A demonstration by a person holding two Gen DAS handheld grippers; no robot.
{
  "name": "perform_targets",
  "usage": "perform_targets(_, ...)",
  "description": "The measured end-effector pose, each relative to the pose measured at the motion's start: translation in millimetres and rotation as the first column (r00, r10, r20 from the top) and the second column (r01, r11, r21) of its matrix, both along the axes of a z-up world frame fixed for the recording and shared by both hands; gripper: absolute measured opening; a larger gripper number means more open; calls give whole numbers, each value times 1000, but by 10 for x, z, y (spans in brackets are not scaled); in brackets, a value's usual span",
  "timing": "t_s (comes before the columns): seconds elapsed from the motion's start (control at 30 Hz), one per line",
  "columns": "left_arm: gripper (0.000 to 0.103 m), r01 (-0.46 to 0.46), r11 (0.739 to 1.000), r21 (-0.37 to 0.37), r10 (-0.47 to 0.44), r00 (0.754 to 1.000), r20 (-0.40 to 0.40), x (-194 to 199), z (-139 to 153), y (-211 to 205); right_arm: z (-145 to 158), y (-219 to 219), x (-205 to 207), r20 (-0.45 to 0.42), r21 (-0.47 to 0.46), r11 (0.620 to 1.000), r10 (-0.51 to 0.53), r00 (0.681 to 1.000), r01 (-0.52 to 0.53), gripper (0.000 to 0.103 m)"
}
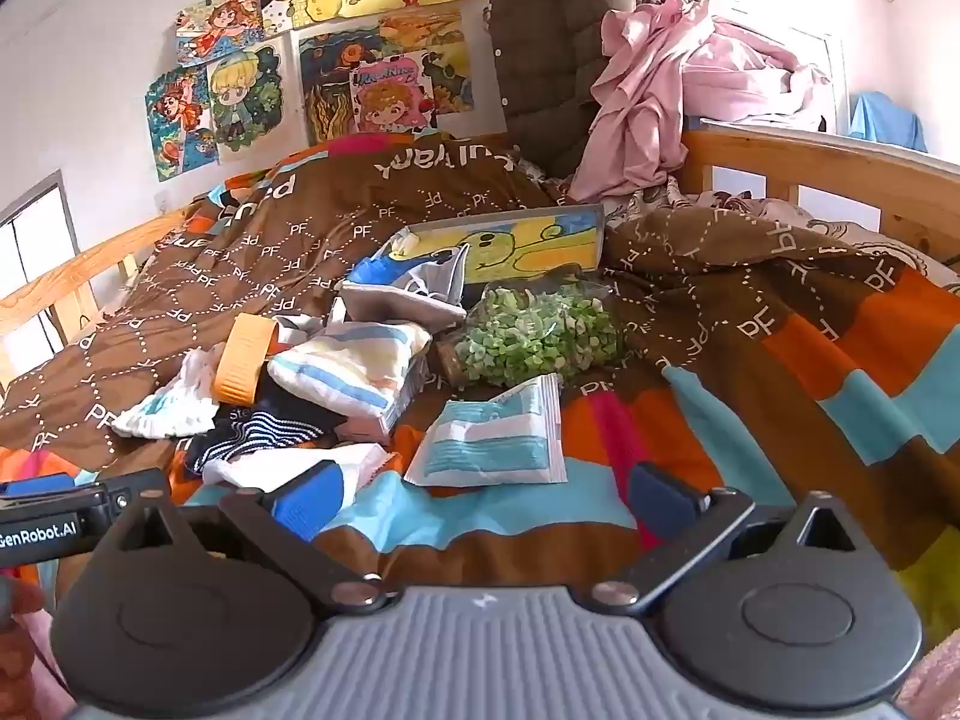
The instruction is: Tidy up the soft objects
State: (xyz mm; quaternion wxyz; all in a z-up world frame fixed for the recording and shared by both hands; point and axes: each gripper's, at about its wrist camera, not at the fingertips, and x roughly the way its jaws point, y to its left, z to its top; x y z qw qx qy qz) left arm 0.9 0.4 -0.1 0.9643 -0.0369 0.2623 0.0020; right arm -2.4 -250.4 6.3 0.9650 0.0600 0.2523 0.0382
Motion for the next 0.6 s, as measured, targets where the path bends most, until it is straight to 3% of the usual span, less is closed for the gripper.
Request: perform_targets(0.6, 102, -7, 1000, 16, 6, 1000, 22, -20, 6, -13, -6, 19, -10, 0, 13, 1000, 19, 1000, -19, 103)
